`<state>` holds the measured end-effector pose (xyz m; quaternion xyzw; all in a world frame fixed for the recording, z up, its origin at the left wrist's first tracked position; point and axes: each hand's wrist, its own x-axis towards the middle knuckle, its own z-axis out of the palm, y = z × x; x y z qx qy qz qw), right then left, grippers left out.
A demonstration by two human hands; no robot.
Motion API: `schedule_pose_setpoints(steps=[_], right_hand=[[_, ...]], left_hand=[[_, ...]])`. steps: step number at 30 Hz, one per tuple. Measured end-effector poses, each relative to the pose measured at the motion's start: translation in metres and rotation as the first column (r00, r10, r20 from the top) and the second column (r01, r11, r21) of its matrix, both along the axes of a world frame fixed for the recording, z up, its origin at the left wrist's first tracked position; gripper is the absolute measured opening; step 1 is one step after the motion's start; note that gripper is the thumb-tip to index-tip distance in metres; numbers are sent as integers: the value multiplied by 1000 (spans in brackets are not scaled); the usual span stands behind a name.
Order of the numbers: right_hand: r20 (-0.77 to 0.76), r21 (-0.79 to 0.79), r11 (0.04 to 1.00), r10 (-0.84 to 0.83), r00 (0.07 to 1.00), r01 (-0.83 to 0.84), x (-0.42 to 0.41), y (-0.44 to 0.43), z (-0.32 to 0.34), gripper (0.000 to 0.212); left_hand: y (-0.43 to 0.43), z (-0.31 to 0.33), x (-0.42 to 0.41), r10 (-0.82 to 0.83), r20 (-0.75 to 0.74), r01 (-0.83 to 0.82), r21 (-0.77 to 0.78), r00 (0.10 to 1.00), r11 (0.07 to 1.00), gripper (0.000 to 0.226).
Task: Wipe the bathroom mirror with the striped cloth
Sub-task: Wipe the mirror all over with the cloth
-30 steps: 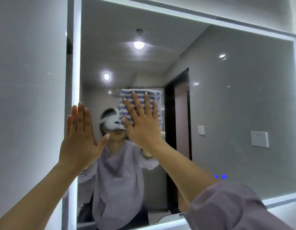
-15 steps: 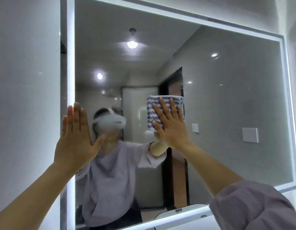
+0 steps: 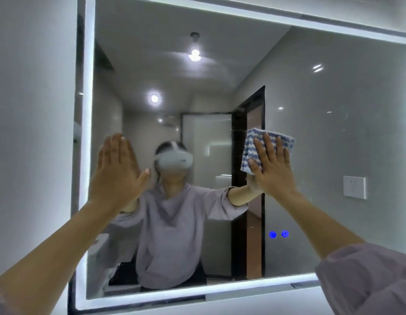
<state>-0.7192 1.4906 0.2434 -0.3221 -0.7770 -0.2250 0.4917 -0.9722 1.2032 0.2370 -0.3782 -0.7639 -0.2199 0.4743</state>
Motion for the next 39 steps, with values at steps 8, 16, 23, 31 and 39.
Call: schedule_pose_setpoints(steps=[8,16,23,31,39], right_hand=[[49,94,984,148,988,-152,10,12,-2,70],[128,91,964,238,963,-250,20,16,-2,70],[135,72,963,249,959,-260,21,13,-2,69],[73,105,964,236,969,-243,14,13,-6,69],[119,177,952,230,966,-248,5,10,-34,69]], left_hand=[[64,-25,102,22,3,-22,-78,1000,997,89],[91,-29,159,42,27,-40,-87,999,995,105],[107,-28,159,-13,-4,13,-88,1000,996,82],[141,-35,144,-103,20,104,-70,994,992,84],[156,-45,137,-85,-28,84,-26,996,996,84]])
